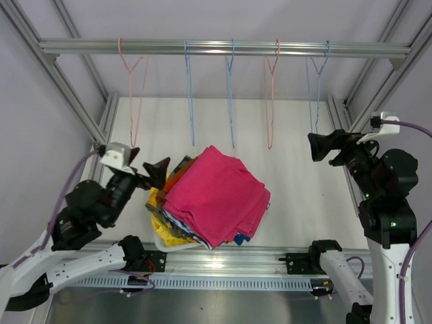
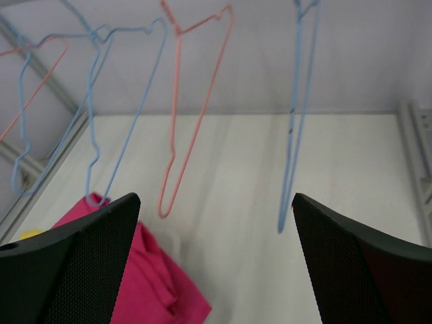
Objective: Remove the trousers from the hanger
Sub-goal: Reset both arms
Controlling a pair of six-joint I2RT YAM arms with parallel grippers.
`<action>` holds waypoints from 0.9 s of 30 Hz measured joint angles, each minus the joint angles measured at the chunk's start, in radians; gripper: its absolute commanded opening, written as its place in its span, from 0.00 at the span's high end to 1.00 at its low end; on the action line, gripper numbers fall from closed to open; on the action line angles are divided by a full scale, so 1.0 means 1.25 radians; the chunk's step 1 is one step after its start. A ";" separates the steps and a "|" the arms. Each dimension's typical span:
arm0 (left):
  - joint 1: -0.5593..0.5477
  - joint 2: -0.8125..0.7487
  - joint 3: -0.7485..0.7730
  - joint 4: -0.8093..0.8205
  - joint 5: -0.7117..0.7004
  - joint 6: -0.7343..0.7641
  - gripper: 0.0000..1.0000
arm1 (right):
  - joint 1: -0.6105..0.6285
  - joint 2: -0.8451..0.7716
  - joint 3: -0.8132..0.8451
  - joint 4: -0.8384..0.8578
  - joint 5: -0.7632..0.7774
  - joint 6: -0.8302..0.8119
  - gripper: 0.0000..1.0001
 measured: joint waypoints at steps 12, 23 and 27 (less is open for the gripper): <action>0.000 -0.266 -0.030 -0.118 -0.158 -0.071 0.01 | 0.053 -0.037 -0.010 -0.188 -0.110 -0.025 0.01; 0.000 -0.318 -0.132 -0.184 -0.199 -0.154 0.01 | 0.082 -0.214 -0.149 -0.189 -0.020 -0.026 0.01; 0.000 -0.319 -0.133 -0.185 -0.200 -0.168 0.01 | 0.098 -0.269 -0.202 -0.184 -0.008 -0.025 0.01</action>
